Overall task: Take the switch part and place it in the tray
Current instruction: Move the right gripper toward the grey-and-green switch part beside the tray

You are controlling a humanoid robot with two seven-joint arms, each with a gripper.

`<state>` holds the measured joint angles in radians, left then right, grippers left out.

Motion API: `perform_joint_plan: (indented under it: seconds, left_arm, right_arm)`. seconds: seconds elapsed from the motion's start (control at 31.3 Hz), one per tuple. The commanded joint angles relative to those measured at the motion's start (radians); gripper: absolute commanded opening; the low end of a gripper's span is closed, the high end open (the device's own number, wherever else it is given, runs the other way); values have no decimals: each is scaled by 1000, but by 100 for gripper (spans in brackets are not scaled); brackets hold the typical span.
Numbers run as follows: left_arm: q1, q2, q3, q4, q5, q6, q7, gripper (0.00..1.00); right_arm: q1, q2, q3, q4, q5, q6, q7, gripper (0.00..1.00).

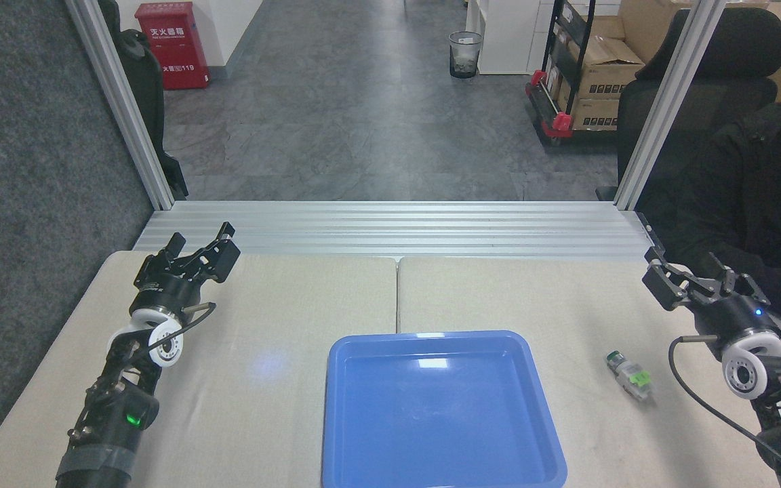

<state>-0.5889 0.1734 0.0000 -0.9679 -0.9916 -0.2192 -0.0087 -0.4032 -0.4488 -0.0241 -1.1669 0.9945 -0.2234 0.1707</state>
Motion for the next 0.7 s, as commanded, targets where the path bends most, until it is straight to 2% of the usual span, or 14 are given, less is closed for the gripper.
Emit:
perform_joint_plan:
  seconds: [0.0, 0.29, 0.42, 0.67]
  left_arm:
    - [0, 0, -23, 0, 1, 0, -1, 100]
    - [0, 0, -23, 0, 1, 0, 1, 100]
    - [0, 0, -23, 0, 1, 1, 1, 100]
    - [0, 0, -23, 0, 1, 0, 1, 100]
  right_arm:
    - [4, -7, -8, 1, 0, -2, 0, 98]
    - [4, -8, -7, -1, 1, -5, 1, 98]
    - [6, -40, -2, -1, 1, -28, 1, 98]
    - [6, -42, -2, -1, 1, -37, 1, 98]
